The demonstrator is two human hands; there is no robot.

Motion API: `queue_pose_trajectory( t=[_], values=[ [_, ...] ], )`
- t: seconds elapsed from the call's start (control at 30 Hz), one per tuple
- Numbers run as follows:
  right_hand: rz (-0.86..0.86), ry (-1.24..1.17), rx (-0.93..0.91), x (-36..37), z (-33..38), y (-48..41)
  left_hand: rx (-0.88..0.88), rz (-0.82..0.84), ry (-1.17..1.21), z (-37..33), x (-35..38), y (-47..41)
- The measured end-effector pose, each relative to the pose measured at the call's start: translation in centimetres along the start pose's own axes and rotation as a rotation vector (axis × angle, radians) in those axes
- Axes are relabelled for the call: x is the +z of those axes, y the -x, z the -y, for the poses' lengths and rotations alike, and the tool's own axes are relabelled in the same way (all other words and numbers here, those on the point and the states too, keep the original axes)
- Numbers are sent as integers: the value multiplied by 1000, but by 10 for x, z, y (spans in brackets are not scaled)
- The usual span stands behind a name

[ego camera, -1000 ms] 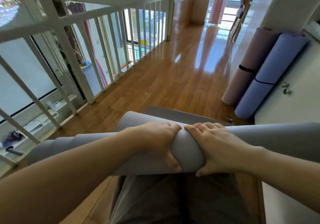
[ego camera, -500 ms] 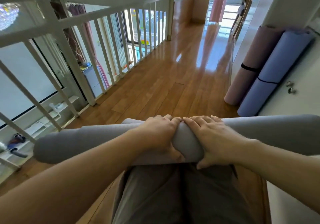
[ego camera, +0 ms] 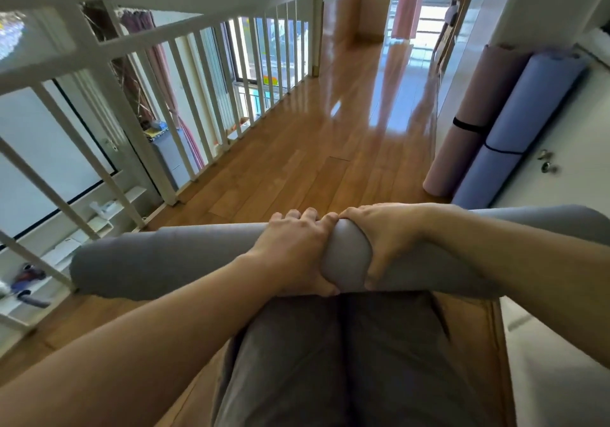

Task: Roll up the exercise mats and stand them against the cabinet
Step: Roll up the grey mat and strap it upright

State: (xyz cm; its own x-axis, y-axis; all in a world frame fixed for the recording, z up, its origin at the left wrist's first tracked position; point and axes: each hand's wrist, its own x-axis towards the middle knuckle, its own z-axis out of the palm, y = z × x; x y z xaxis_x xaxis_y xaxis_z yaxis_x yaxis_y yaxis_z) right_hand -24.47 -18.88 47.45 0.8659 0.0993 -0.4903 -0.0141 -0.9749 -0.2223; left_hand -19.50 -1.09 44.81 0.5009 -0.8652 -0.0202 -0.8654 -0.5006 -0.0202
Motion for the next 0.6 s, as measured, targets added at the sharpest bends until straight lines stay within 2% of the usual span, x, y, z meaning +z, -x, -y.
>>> queue_pose_trajectory(
  t=[0.1,0.3,0.47,0.6],
  values=[
    [45,1,-34,-11,8,14,54,-25,11,-3,-16,9],
    [105,19,-30,-1,27,42,108,58,7,-12,-22,30],
    [-70,98,-22,34,25,54,75,142,50,-19,-4,34],
    [-215,197,-9,50,24,61,16,338,253,-5,-14,13]
  ],
)
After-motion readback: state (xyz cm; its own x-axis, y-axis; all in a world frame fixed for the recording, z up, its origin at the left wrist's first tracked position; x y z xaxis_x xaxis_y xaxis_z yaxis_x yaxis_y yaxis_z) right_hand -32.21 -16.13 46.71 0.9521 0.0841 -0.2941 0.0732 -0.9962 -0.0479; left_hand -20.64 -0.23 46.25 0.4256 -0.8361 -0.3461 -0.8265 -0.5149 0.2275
